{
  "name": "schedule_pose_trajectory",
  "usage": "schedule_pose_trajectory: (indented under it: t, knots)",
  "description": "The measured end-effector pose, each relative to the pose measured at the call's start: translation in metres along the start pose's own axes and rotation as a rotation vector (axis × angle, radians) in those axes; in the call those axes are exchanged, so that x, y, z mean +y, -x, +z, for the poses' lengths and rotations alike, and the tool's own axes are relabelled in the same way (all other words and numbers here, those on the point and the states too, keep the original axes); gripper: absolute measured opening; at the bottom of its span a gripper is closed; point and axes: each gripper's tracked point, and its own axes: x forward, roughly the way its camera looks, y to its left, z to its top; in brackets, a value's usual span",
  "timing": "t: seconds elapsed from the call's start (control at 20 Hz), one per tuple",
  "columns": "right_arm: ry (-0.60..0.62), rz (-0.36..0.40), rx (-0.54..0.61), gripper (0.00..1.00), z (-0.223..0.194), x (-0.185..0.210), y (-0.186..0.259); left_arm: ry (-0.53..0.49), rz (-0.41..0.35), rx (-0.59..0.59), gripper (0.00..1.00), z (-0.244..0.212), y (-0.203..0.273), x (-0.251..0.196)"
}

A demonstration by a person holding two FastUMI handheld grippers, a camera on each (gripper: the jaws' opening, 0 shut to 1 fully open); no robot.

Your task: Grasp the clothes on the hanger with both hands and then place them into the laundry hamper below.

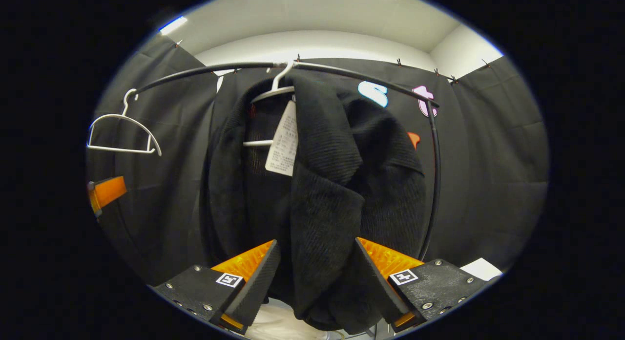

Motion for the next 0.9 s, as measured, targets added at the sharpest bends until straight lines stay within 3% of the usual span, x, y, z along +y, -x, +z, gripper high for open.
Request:
schedule_pose_trajectory:
  t: [0.05, 0.1, 0.25, 0.3, 0.6, 0.65, 0.8, 0.85, 0.9]
  knots:
    - [-0.006, 0.004, 0.009, 0.93, -0.004, 0.003, -0.008, 0.004, 0.002, 0.005, 0.96, -0.001, 0.0, 0.002]
    - [-0.011, 0.008, 0.013, 0.93, -0.006, 0.006, -0.019, 0.01, 0.002, 0.007, 0.92, -0.003, 0.001, 0.002]
    - [0.007, -0.01, 0.028, 0.93, -0.013, 0.005, -0.036, 0.035, -0.024, 0.019, 0.96, -0.007, -0.002, -0.005]
    - [0.008, -0.017, 0.025, 0.99, -0.013, 0.004, -0.038, 0.048, -0.058, 0.02, 0.96, -0.009, -0.005, -0.014]
    - [0.017, -0.058, 0.008, 0.27, -0.002, -0.009, -0.036, 0.138, -0.301, 0.081, 0.93, -0.03, -0.039, -0.095]
    - [0.019, -0.064, 0.002, 0.14, 0.0, -0.012, -0.033, 0.142, -0.339, 0.086, 0.96, -0.034, -0.047, -0.11]
    - [0.028, -0.045, -0.01, 0.08, 0.008, -0.014, -0.017, 0.132, -0.417, 0.114, 1.0, -0.054, -0.067, -0.151]
    - [0.035, -0.043, -0.01, 0.07, 0.01, -0.016, -0.012, 0.129, -0.429, 0.13, 0.96, -0.063, -0.072, -0.165]
    - [0.037, -0.041, -0.012, 0.14, 0.013, -0.017, -0.007, 0.122, -0.436, 0.139, 0.96, -0.07, -0.077, -0.174]
